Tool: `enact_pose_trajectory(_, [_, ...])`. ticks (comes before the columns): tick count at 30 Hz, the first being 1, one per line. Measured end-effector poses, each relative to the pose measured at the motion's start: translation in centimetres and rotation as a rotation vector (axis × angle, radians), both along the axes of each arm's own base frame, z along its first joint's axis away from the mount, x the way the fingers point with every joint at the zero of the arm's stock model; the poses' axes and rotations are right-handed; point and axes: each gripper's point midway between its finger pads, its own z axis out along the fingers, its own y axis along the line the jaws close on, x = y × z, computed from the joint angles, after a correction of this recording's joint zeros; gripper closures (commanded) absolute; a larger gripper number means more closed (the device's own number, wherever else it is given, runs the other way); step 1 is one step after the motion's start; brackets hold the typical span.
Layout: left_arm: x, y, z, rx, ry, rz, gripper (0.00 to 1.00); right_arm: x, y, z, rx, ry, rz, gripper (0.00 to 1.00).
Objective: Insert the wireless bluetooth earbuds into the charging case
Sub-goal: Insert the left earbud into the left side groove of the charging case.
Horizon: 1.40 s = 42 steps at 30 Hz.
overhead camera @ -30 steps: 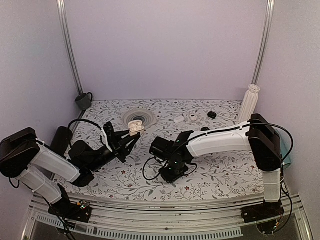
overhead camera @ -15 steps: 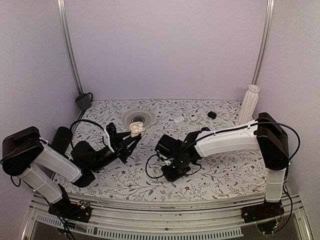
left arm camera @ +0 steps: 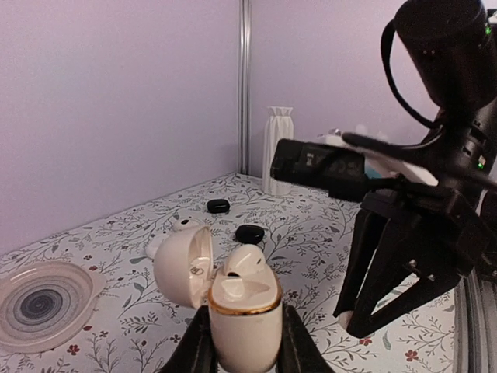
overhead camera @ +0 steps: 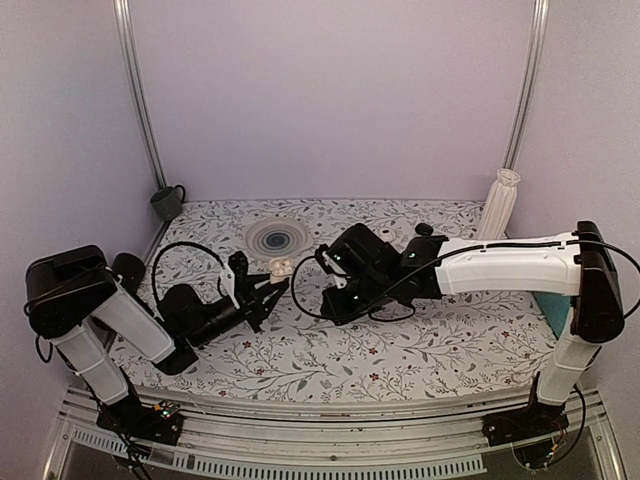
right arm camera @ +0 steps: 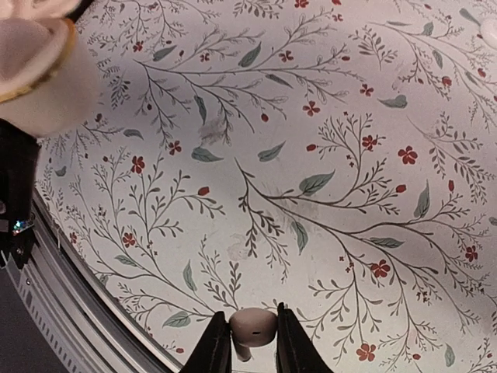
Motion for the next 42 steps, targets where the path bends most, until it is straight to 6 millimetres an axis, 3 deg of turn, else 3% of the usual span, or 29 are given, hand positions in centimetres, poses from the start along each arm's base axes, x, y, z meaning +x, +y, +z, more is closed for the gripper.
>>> enact_pose_trajectory(11, [1.5, -1.7, 0.2, -0.022, 0.005, -0.009, 1.0, 2.1, 1.5, 7.2, 0.185, -0.166, -0.024, 0.8])
enact_pose_trajectory(19, [1.6, -2.7, 0.8, -0.032, -0.009, -0.045, 1.0, 3.2, 2.0, 11.8, 0.306, -0.271, -0.051, 0.8])
enact_pose_trajectory(29, [1.7, -3.7, 1.8, -0.052, -0.031, -0.066, 1.0, 4.1, 3.2, 15.3, 0.44, -0.349, -0.071, 0.8])
enact_pose_trajectory(37, [2.0, -4.7, 0.4, -0.017, -0.032, -0.072, 1.0, 3.9, 3.3, 18.4, 0.554, -0.41, -0.073, 0.8])
enact_pose_trajectory(42, [2.4, -5.2, 1.6, -0.031, -0.07, -0.071, 1.0, 3.8, 3.1, 19.1, 0.584, -0.436, -0.082, 0.8])
